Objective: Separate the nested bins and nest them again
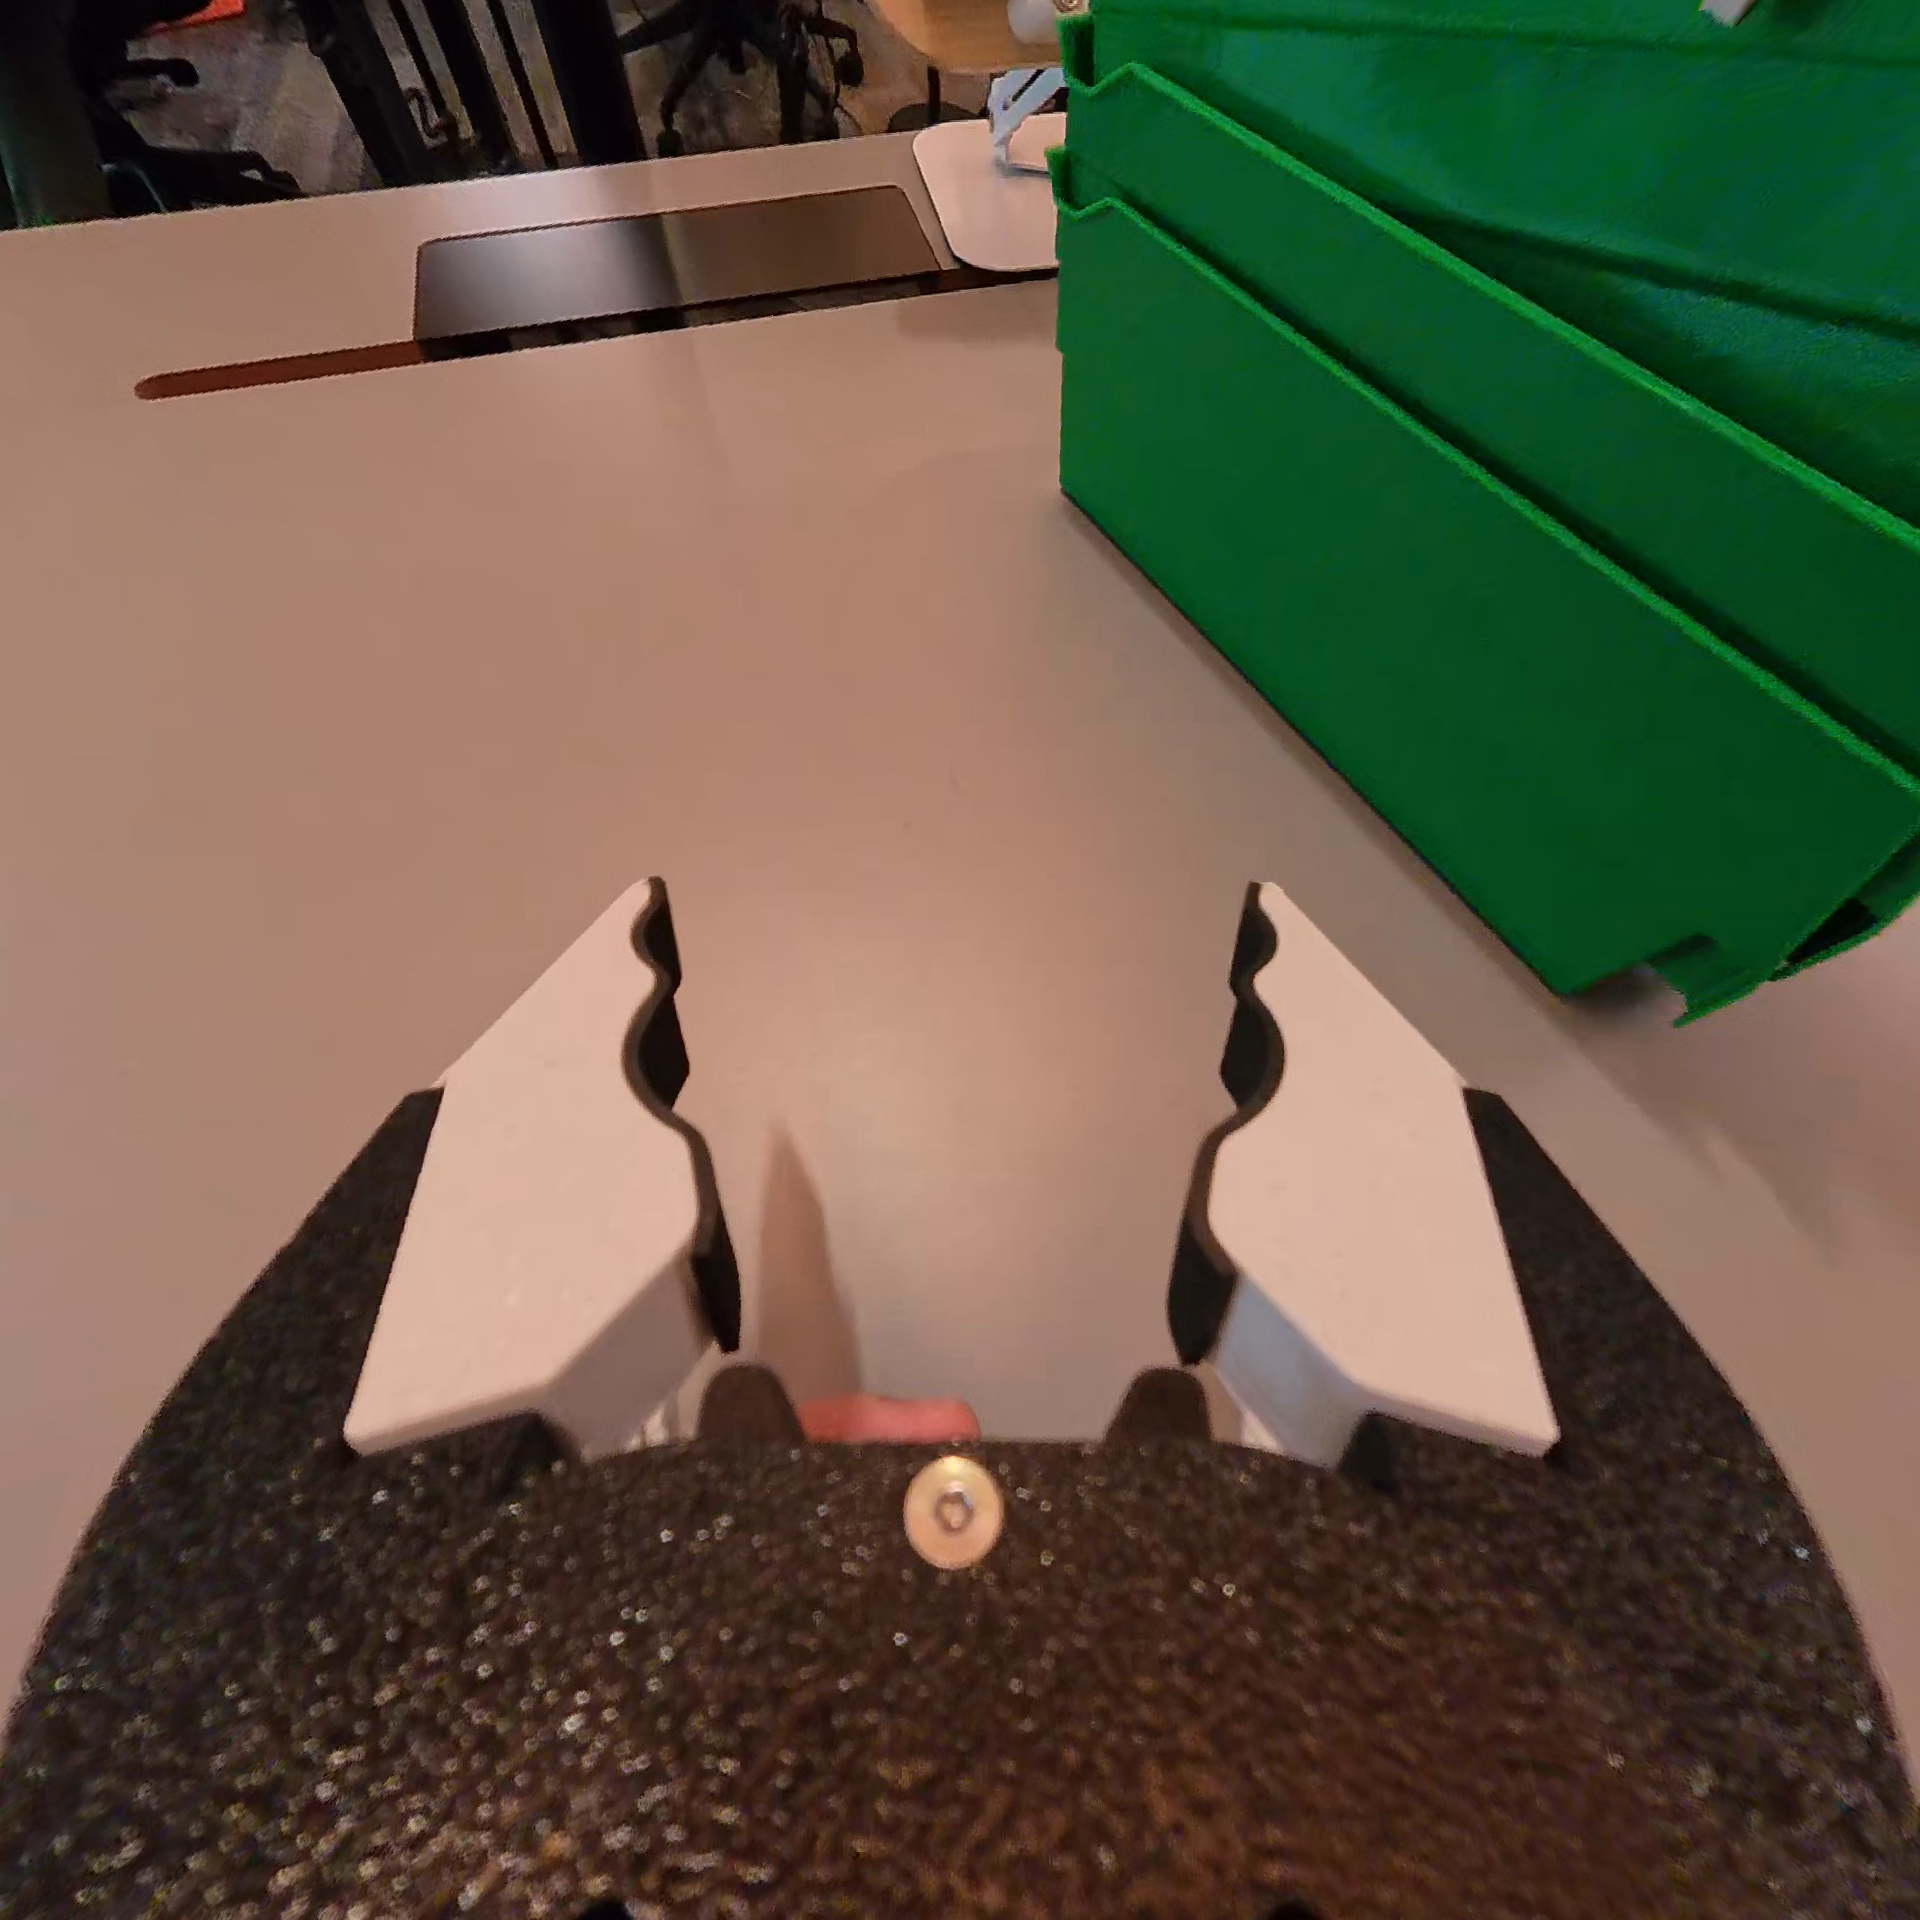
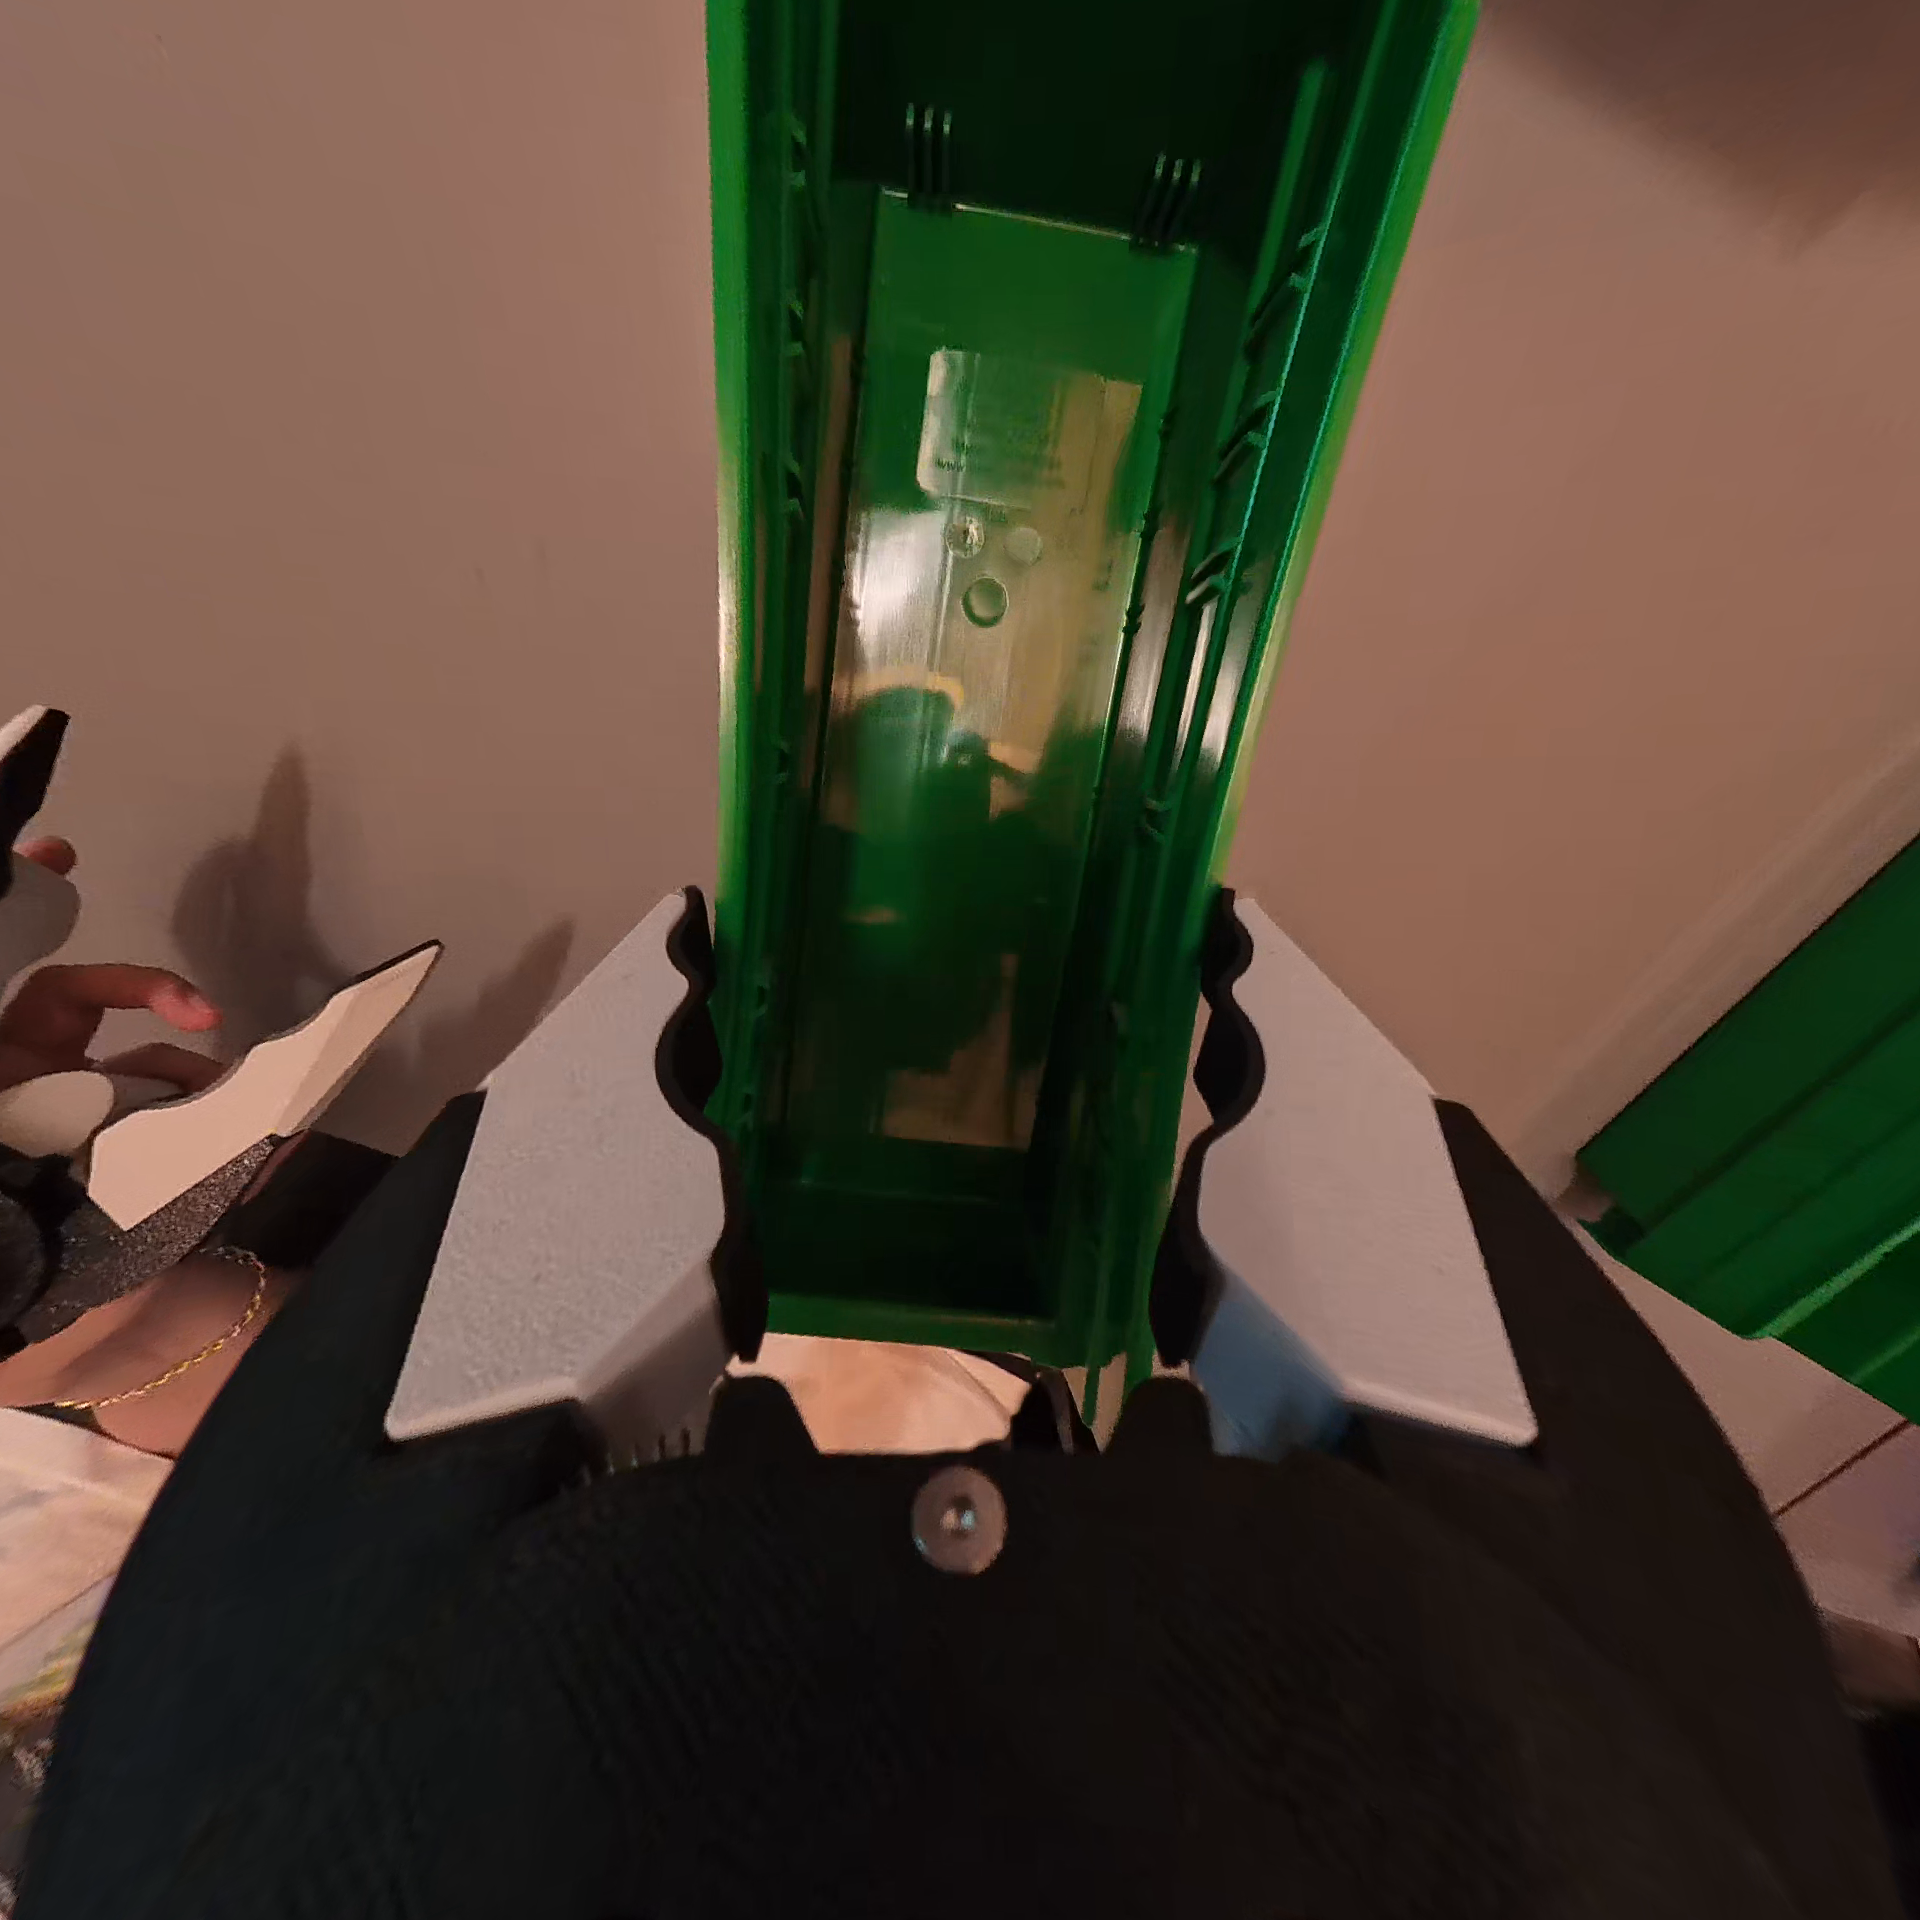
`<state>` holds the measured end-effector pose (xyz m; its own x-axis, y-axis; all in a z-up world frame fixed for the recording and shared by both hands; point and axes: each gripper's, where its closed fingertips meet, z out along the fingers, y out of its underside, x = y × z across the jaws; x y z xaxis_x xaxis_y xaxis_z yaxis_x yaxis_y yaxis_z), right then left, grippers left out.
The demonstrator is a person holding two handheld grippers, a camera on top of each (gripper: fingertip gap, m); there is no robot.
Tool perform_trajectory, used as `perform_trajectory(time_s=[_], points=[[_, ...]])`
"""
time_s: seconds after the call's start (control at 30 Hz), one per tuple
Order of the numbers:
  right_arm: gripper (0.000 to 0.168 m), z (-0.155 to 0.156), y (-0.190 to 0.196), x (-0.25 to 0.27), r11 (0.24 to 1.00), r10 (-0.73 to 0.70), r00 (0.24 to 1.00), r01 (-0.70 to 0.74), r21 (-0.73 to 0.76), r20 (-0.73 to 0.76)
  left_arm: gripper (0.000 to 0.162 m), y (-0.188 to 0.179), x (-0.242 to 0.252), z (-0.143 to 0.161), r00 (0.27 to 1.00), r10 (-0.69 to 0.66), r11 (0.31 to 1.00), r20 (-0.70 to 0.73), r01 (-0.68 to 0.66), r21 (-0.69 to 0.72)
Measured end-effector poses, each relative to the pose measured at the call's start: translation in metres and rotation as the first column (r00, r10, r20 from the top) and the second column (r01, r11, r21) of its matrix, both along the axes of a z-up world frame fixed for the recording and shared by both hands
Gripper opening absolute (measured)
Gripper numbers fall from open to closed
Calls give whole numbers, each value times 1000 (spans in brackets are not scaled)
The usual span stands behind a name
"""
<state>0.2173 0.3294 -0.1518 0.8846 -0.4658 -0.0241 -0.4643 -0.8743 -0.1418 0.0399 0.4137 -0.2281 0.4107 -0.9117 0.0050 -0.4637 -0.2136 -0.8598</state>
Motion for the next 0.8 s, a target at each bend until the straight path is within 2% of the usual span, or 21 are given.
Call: perform_trajectory(time_s=[0.17,0.4,0.57,0.7,0.8], points=[[106,-14,-11,-3,998,4,1000,-5,-60,-17,105,-1,0,0,1000,-2,1000,1,2,-1],[113,-16,-6,0,995,5,1000,-5,-96,-6,105,2,-2,1,1000,5,1000,5,-5,-4],[114,-16,5,6,999,-18,999,16,-49,-37,105,7,-4,0,1000,16,1000,9,-16,-16],[106,-7,19,16,999,-40,999,40,13,-17,105,9,-6,-1,1000,23,999,9,-23,-23],[109,-10,19,15,999,-33,999,33,-7,-21,105,10,-6,-2,1000,24,999,11,-24,-27]])
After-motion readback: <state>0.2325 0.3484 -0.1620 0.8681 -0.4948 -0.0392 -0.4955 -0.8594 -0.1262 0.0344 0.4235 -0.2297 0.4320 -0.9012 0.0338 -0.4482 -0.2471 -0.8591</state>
